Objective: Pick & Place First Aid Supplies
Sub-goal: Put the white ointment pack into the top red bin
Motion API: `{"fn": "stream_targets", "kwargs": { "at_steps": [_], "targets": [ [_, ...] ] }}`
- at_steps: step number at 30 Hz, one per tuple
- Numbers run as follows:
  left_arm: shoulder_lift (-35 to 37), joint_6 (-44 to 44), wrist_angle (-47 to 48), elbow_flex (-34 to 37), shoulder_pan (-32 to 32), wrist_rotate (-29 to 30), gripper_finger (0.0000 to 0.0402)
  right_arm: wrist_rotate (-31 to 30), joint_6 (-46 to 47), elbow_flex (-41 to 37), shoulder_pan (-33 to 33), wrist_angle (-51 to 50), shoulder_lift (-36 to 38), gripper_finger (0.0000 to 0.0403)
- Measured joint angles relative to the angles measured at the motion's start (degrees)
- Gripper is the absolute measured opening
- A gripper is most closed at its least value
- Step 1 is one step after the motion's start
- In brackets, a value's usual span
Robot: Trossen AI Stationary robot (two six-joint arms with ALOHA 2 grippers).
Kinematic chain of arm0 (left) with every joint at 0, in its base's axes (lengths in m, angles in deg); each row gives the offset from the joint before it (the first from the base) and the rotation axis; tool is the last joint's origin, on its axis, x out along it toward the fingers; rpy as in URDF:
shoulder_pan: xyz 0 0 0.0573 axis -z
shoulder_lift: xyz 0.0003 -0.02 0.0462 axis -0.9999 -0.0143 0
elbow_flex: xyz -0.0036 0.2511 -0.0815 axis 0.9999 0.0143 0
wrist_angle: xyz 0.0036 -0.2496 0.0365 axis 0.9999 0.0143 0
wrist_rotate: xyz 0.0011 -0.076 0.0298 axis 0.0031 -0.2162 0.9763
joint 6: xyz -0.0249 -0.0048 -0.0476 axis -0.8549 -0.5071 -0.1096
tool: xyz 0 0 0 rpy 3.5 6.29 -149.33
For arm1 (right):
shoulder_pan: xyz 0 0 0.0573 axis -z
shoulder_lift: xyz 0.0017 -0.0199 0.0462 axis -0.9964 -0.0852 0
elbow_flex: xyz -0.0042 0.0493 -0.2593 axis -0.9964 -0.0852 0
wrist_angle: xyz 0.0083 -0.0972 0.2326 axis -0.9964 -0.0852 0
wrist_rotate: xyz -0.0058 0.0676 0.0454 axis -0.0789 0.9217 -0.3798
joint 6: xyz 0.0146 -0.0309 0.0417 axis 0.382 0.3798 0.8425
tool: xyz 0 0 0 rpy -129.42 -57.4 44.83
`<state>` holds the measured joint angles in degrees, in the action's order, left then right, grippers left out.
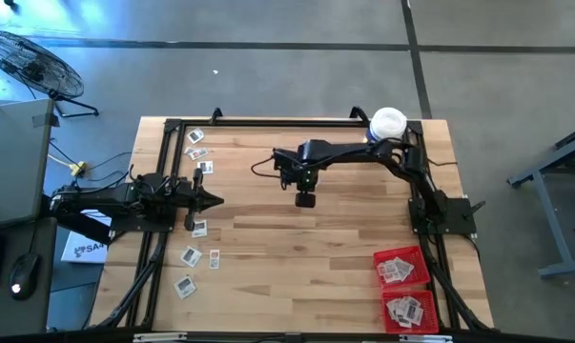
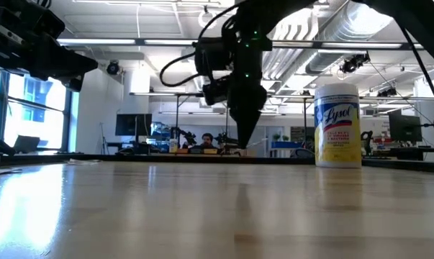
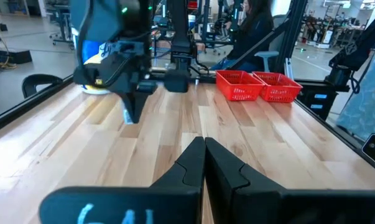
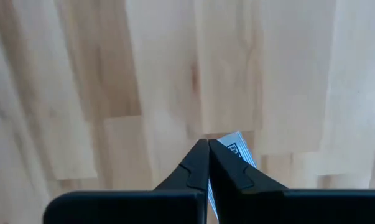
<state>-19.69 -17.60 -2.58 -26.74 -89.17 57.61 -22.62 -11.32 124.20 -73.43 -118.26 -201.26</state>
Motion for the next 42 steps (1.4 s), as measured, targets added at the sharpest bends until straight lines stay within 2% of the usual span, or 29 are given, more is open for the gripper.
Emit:
{"fn": "stream_targets", "kwargs": {
  "at_steps": [7, 13, 17, 23, 29, 36, 42],
  "targets": [
    [0.00, 0.00, -0.02, -0.01, 0.00, -0.02, 0.0001, 0.15, 9.41, 0.20, -6.98, -4.57, 1.51, 0.0001],
    [0.00, 0.00, 0.00, -0.01, 0.00, 0.00, 0.0001, -0.25, 19.39, 0.26, -17.11, -6.71, 4.14, 0.0000],
    [0.00, 0.00, -0.02, -0.02, -0.02, 0.00, 0.0001, -1.62, 29.96, 0.26, -25.05, -7.26, 7.83, 0.0000],
    [0.00, 0.00, -0.02, -0.02, -0.01, 0.00, 0.0001, -7.32, 49.10, 0.31, -37.24, -10.29, 13.96, 0.0000],
    [-0.01, 0.00, -0.02, -0.01, -0.01, -0.01, 0.0001, -10.65, 66.16, 0.35, -47.94, -16.53, 17.26, 0.0000],
    [-0.01, 0.00, -0.02, -0.02, -0.01, -0.02, 0.0001, -8.09, 80.75, 0.35, -56.68, -24.10, 17.89, 0.0000],
    [-0.02, 0.00, -0.02, -0.01, -0.01, -0.02, 0.0001, -3.35, 89.22, 0.35, -60.61, -28.66, 18.14, 0.0000]
  ]
}}
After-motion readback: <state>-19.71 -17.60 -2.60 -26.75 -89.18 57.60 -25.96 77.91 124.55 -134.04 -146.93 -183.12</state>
